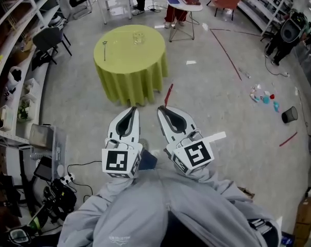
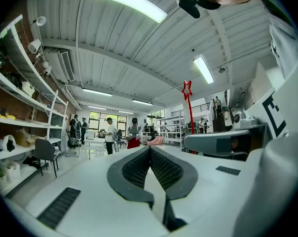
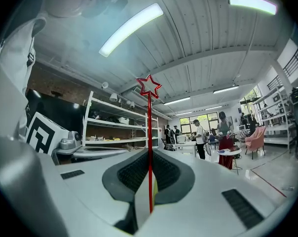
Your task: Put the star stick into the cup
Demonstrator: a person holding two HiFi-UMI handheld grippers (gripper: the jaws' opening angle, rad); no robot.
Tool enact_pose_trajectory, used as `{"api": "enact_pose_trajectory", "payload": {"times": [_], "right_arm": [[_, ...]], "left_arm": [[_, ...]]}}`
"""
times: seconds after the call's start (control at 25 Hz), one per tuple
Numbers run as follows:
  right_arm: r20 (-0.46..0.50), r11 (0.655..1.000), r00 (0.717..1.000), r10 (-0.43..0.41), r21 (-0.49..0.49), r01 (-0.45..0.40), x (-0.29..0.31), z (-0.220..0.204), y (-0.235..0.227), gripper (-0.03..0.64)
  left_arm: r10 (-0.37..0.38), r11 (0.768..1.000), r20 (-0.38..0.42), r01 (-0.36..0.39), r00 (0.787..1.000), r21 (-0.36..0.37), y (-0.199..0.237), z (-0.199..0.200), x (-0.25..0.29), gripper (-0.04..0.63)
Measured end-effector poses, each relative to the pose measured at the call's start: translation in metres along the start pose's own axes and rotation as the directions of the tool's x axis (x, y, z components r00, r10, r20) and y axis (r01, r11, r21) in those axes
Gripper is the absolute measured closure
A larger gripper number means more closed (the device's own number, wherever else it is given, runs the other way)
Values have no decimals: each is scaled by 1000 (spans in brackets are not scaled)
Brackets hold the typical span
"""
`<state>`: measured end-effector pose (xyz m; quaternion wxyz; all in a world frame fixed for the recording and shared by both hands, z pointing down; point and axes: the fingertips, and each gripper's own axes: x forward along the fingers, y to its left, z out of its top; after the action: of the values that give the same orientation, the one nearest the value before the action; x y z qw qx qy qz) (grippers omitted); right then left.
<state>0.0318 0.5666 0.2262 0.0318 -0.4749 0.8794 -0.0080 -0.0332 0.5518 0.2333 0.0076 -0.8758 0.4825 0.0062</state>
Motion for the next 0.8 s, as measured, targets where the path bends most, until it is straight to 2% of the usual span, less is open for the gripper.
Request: {"api": "enact_pose_trajectory", "payload": {"times": [0.2, 0.44, 0.6, 0.8], "right_arm": [[-16, 1000, 1000, -18, 3, 18, 73, -12, -29, 575], [-31, 999, 999, -37, -6, 37, 162, -16, -65, 575], [-41, 998, 997, -62, 2, 62, 202, -23, -89, 575], [-44, 995, 994, -99, 3, 99, 240, -25, -115, 577]], "left_arm": [[-32, 999, 10, 32, 999, -11, 49, -3, 55, 578], [-85, 996, 18, 85, 996, 10, 109, -5, 129, 578], [-101, 995, -15, 101, 995, -3, 137, -15, 168, 578], [-127, 992, -12, 127, 992, -24, 164, -19, 204, 578]]}}
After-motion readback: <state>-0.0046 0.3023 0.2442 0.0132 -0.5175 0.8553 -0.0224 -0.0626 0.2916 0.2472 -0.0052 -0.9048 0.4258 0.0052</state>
